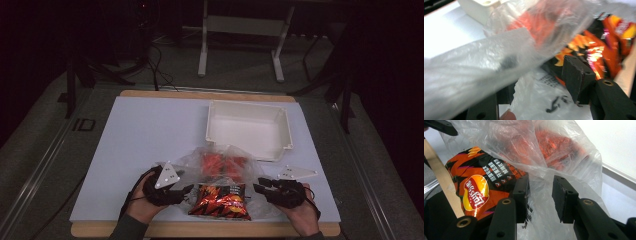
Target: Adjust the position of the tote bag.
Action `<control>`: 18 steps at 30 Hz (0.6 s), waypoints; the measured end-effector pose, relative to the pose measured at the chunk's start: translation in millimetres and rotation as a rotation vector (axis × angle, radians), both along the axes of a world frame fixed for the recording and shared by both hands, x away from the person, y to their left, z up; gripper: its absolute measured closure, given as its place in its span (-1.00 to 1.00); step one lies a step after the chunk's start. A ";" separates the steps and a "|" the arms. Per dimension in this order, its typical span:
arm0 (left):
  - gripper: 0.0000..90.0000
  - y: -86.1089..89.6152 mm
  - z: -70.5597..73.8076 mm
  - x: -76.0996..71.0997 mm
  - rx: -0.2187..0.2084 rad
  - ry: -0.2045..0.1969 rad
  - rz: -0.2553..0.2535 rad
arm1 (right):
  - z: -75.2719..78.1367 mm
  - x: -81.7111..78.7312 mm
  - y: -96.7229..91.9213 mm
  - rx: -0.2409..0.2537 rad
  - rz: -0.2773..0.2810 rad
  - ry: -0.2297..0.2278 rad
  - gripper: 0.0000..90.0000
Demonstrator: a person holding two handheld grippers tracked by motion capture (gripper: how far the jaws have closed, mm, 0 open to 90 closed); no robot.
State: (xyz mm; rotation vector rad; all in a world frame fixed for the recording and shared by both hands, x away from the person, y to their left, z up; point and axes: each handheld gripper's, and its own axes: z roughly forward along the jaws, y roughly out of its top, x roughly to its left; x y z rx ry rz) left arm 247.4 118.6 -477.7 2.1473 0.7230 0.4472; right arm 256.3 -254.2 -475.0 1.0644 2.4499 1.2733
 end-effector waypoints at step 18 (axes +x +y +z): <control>-0.11 -20.3 -19.6 34.5 0.040 0.048 0.065 | -11.6 6.3 10.2 -0.047 -0.013 -0.007 0.27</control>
